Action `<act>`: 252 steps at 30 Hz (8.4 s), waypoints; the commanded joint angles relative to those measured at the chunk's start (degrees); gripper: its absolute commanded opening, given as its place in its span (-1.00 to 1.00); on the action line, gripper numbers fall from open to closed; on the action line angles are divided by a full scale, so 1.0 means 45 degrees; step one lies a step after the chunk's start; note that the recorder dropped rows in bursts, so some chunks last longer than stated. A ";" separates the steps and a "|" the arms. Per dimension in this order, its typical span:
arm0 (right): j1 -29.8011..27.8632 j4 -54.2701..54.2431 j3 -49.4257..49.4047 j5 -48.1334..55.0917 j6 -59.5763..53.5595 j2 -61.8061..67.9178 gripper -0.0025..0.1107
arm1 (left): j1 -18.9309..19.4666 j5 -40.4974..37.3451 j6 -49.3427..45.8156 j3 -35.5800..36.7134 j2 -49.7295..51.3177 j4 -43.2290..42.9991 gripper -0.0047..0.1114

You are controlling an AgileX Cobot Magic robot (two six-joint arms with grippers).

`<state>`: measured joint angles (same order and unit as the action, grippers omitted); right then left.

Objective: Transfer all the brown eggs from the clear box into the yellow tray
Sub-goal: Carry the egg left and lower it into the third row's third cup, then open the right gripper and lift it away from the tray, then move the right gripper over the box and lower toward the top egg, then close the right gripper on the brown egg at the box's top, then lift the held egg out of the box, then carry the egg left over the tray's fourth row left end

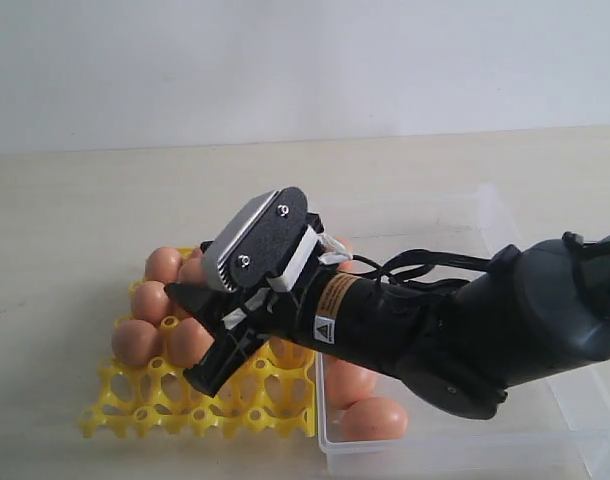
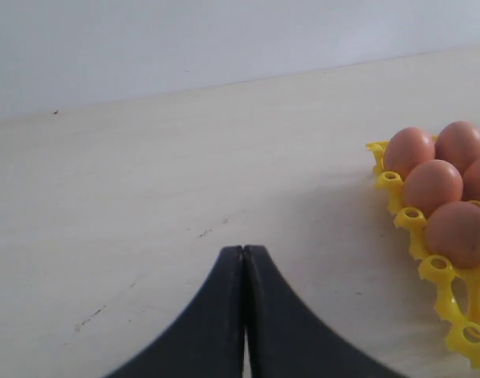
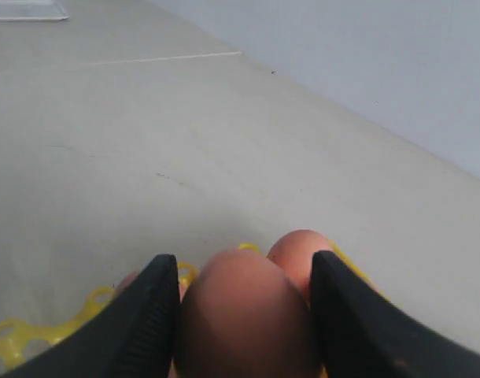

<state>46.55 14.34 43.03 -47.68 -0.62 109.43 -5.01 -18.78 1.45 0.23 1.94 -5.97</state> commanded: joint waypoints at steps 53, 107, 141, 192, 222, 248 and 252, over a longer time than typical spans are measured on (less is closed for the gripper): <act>-0.0120 -0.0837 0.0056 0.0083 -0.0406 0.1336 -0.96 | -0.0041 0.0152 0.0055 -0.0051 0.0031 0.0029 -0.92; -0.3413 -0.2886 0.5575 1.9156 0.1049 -0.4659 -0.94 | -0.0041 0.0152 0.0055 -0.0051 0.0031 0.0029 -0.92; -0.4288 -0.5384 0.6788 1.9288 -1.0209 -0.0096 -0.12 | -0.0041 0.0152 0.0055 -0.0051 0.0031 0.0029 -0.92; -0.3537 -0.4727 0.7870 1.8910 -1.1852 0.2547 -0.02 | -0.0041 0.0152 0.0055 -0.0051 0.0031 0.0029 -0.92; -0.3137 -0.5977 0.1654 1.1650 -0.3081 -0.5398 -0.96 | -0.0041 0.0152 0.0055 -0.0051 0.0031 0.0029 -0.92; 0.1519 -0.8902 0.2723 1.1786 -0.2952 -0.3277 -0.96 | -0.0041 0.0152 0.0055 -0.0051 0.0031 0.0029 -0.92; 0.1787 -0.3572 0.2856 1.0963 0.2874 -0.3189 -0.96 | -0.0041 0.0152 0.0055 -0.0051 0.0031 0.0029 -0.92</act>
<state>53.54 -16.29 55.27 4.90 -2.62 94.95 -5.01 -18.78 1.45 0.23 1.94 -5.97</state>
